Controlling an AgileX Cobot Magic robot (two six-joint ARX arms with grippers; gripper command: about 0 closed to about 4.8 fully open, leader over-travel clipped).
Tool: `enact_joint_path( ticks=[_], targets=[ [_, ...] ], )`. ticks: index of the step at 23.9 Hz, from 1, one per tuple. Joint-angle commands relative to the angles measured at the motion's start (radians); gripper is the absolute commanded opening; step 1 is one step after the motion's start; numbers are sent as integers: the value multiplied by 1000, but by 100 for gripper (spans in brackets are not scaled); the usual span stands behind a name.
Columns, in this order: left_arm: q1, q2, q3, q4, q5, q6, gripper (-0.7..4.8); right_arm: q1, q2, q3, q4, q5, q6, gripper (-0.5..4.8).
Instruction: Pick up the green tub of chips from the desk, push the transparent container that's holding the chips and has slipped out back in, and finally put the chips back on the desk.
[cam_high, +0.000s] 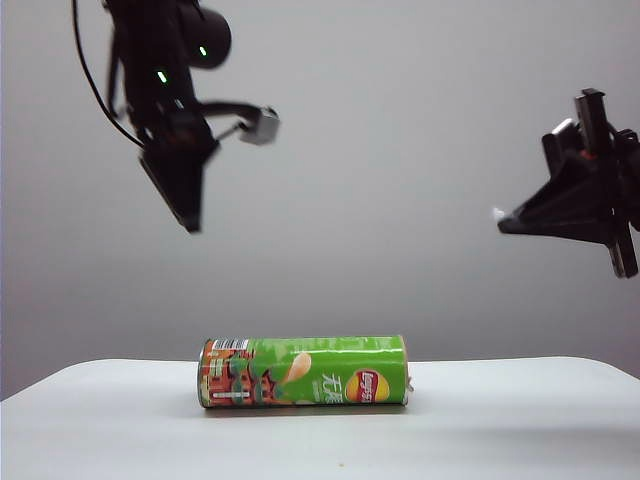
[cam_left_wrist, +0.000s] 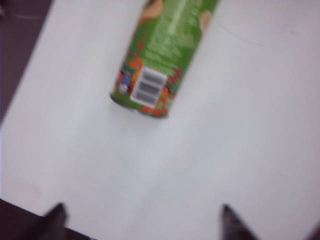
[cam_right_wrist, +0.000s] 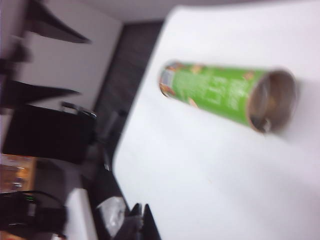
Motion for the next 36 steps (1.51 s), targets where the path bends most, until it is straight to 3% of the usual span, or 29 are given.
enact_joint_path(
  ticks=[1,3,8,17,19,25,29,33,36],
  targets=[
    [33,-51,-6,-125,127,-23,241,26,-51,2,-127,190,-72,-6],
    [61,-97,-33,-106,174,-55,234,31,-94,-2,-149,235,-95,-6],
    [118,-419,-323,120,73,-156,234,13,-347,-13,-187,275,-95,-6],
    [124,-817,-694,447,0,-326,232,15,-658,-38,-192,426,-74,-6],
    [122,-975,-853,603,-48,-413,232,15,-799,-94,-124,520,-36,-6],
    [121,-1224,-1105,846,-186,-546,230,15,-1002,-256,-2,611,29,-6],
    [121,-1456,-1310,1006,-195,-561,226,16,-1178,-430,92,724,99,-6],
    [121,-1687,-1479,1129,-198,-684,211,18,-1355,-639,282,820,253,-6],
    [121,-1767,-1578,1198,-196,-690,210,18,-1418,-725,357,820,293,-6]
  ],
)
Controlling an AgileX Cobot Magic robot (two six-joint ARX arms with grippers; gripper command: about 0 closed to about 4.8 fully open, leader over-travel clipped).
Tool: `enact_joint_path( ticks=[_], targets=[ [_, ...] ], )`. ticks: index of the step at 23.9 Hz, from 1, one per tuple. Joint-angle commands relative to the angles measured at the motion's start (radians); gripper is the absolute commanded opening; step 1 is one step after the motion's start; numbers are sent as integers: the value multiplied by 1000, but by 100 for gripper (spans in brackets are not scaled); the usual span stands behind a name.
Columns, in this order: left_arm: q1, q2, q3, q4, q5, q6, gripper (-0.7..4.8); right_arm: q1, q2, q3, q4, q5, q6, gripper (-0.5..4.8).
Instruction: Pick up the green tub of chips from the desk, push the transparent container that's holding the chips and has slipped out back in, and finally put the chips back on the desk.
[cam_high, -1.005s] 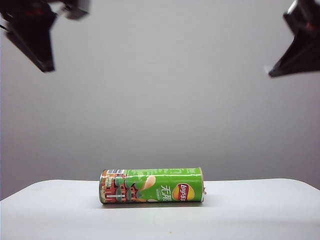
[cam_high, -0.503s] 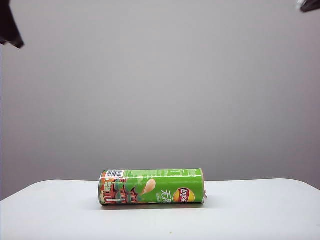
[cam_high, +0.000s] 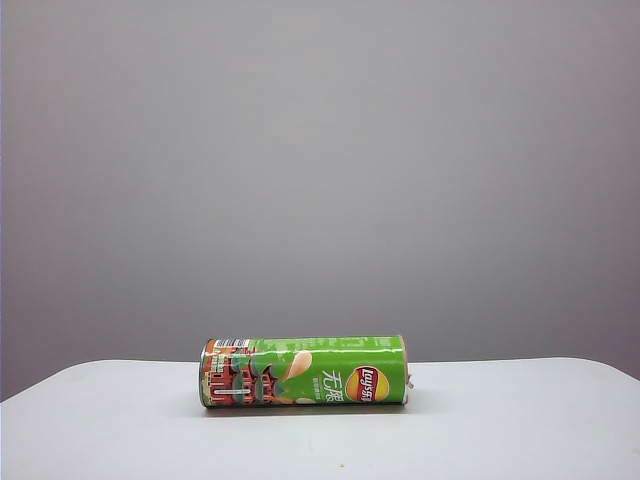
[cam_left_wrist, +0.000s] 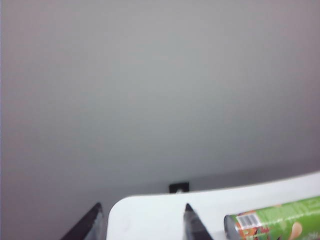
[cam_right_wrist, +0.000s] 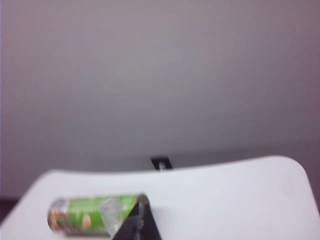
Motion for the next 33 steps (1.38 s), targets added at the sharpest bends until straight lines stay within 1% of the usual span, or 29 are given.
enact_joint_path(
  ticks=[1,3,6,8,9,11,15,17,18,19,21,22,25,26,28,29,30,31,33],
  targets=[
    [0,-78,-113,97,3,-29,210,1,-65,-80,94,15,54,-6],
    [0,-113,-175,141,10,-35,210,1,-94,-113,92,32,54,-6],
    [0,-148,-238,158,10,-51,210,1,-151,-164,93,59,54,-6],
    [0,-175,-275,148,48,-77,209,1,-233,-214,93,81,51,-6],
    [0,-180,-281,148,63,-77,203,1,-261,-229,92,86,52,-6],
    [0,-186,-289,148,85,-93,175,1,-319,-250,78,108,52,-6],
    [1,-191,-294,115,84,-101,173,1,-323,-258,60,134,44,-6],
    [1,-192,-294,93,84,-94,166,1,-326,-258,46,137,17,-6],
    [2,-193,-294,77,84,-88,131,1,-326,-258,27,140,-4,-6],
    [2,-193,-294,72,75,-85,119,1,-326,-258,0,156,-13,-6],
    [4,-193,-294,72,60,-79,119,1,-326,-274,-30,190,-13,-6],
    [9,-193,-294,69,57,-80,119,1,-326,-282,-30,189,-12,-6],
    [42,-193,-294,56,64,-80,99,1,-326,-293,-76,193,-10,-6],
    [60,-193,-294,53,84,-80,76,0,-326,-293,-90,194,-11,-6],
    [96,-193,-294,49,117,-82,50,0,-326,-293,-114,194,-13,-6],
    [135,-193,-294,34,142,-87,24,0,-326,-293,-127,193,-13,-6],
    [153,-193,-294,25,153,-87,5,0,-326,-293,-129,193,-13,-6],
    [182,-193,-294,10,177,-88,-6,0,-326,-293,-133,194,-13,-5],
    [207,-193,-294,1,190,-87,-6,0,-326,-293,-133,193,-13,-5]
  ],
)
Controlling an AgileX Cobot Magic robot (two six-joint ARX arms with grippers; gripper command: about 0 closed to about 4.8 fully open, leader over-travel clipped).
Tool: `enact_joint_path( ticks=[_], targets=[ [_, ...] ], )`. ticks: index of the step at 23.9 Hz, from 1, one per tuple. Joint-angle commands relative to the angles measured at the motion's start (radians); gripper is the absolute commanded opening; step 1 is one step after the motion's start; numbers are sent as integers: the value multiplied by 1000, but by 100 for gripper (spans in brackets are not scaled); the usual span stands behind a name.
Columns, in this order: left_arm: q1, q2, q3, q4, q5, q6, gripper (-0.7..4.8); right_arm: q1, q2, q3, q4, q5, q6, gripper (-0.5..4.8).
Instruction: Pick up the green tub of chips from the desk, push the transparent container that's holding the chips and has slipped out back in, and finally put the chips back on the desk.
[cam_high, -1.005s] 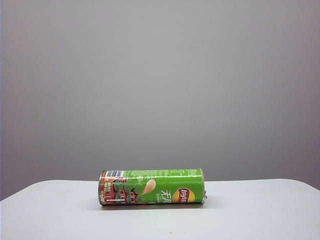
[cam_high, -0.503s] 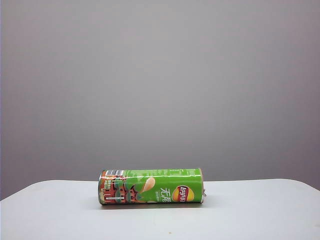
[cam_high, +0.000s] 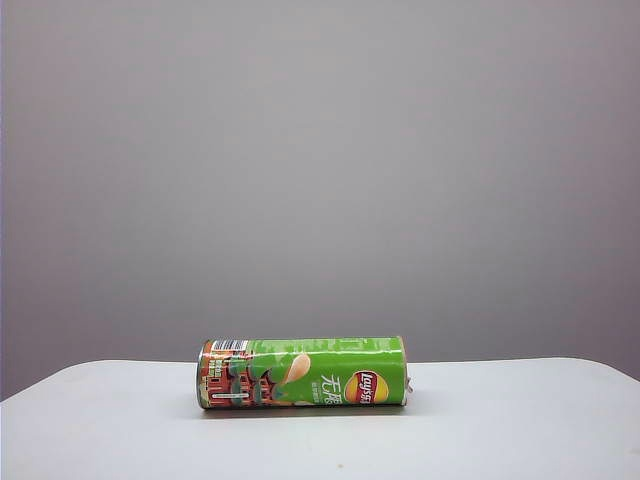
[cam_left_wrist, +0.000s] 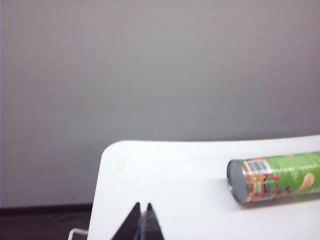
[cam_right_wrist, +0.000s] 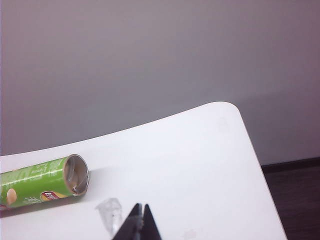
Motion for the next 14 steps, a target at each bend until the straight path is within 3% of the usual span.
enact_joint_path(
  ticks=[1,5,10,14],
  targets=[
    [33,1,0,-11,26,1,-6,0,-1,-7,10,3,-2,-5],
    [48,1,0,-31,2,9,-6,0,-1,-7,-14,4,-2,-5],
    [50,4,1,-147,-27,22,-4,0,2,-7,-14,3,-2,-5],
    [50,6,1,-143,-26,23,-3,0,1,-6,-13,3,-2,-5]
  ],
)
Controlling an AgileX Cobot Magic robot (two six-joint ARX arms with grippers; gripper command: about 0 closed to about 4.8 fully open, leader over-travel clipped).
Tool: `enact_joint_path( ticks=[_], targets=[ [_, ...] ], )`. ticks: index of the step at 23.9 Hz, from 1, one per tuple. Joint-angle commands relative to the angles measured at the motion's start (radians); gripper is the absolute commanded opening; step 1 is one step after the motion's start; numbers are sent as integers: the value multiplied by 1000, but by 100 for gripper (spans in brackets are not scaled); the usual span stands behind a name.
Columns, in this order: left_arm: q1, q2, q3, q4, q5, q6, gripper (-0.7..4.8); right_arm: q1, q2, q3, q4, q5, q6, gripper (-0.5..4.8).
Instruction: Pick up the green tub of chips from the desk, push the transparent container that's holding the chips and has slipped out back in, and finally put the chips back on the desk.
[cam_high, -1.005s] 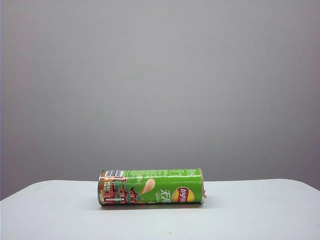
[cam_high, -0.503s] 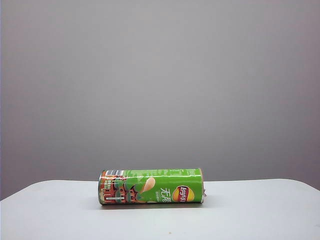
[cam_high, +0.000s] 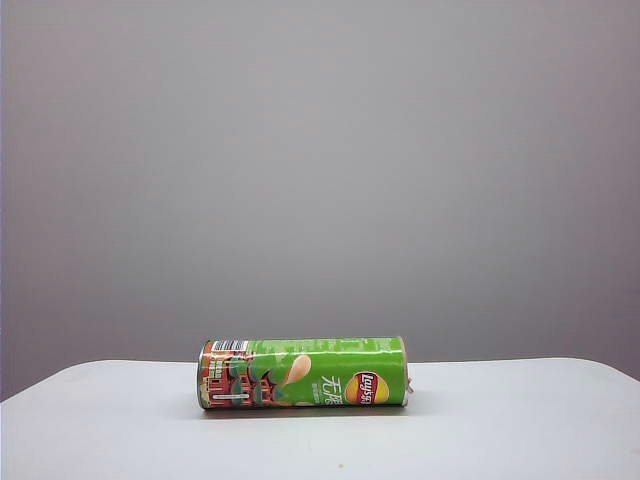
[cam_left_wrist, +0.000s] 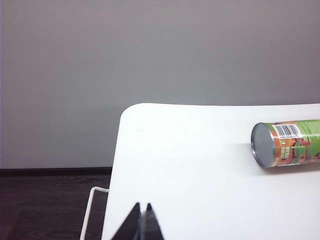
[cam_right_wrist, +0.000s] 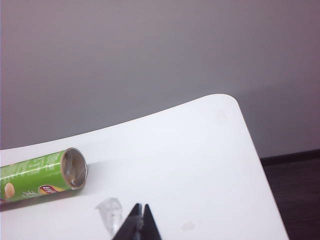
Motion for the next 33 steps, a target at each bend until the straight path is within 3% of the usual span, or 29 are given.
enact_joint_path(
  ticks=[1,7,10,12,33],
  targets=[
    [3,1,-1,-11,-3,3,0,0,0,-6,13,1,-2,-5],
    [3,1,-1,-11,-11,7,1,0,0,-6,14,-1,-2,-5],
    [2,1,-1,-10,-10,4,73,0,0,-6,14,-1,-2,-5],
    [2,1,-1,-10,-11,4,86,0,0,-6,14,-1,-2,-5],
    [2,1,-1,-8,-40,3,84,0,0,-6,14,-1,-2,-5]
  ],
)
